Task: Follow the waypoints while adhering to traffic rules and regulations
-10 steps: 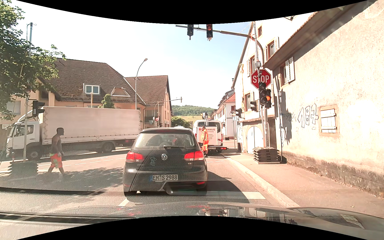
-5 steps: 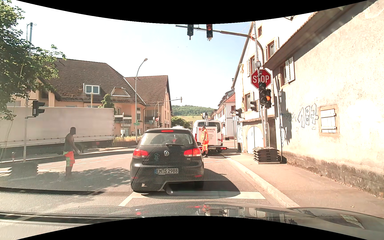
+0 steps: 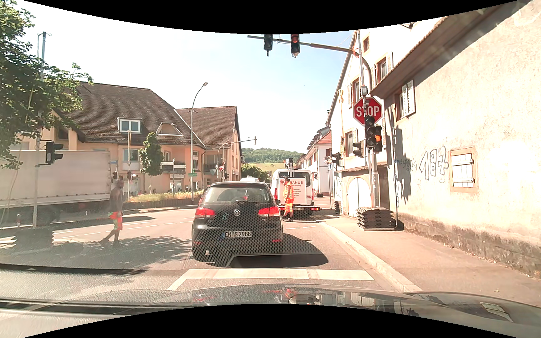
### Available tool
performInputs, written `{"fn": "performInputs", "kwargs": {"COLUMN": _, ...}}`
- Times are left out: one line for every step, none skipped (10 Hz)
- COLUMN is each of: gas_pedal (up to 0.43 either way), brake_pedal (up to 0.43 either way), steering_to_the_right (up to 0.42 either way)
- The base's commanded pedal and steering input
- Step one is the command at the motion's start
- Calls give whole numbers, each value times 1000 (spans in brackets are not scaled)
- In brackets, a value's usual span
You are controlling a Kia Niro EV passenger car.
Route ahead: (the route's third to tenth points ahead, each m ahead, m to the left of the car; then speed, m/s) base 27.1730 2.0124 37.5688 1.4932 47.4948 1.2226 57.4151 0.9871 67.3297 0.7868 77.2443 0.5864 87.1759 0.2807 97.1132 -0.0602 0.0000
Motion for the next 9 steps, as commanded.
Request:
{"fn": "performInputs", "kwargs": {"gas_pedal": 0, "brake_pedal": 256, "steering_to_the_right": -6}}
{"fn": "performInputs", "kwargs": {"gas_pedal": 0, "brake_pedal": 256, "steering_to_the_right": -6}}
{"fn": "performInputs", "kwargs": {"gas_pedal": 0, "brake_pedal": 256, "steering_to_the_right": -6}}
{"fn": "performInputs", "kwargs": {"gas_pedal": 0, "brake_pedal": 256, "steering_to_the_right": -6}}
{"fn": "performInputs", "kwargs": {"gas_pedal": 0, "brake_pedal": 256, "steering_to_the_right": -6}}
{"fn": "performInputs", "kwargs": {"gas_pedal": 0, "brake_pedal": 256, "steering_to_the_right": -6}}
{"fn": "performInputs", "kwargs": {"gas_pedal": 0, "brake_pedal": 256, "steering_to_the_right": -6}}
{"fn": "performInputs", "kwargs": {"gas_pedal": 0, "brake_pedal": 256, "steering_to_the_right": -6}}
{"fn": "performInputs", "kwargs": {"gas_pedal": 0, "brake_pedal": 256, "steering_to_the_right": -6}}
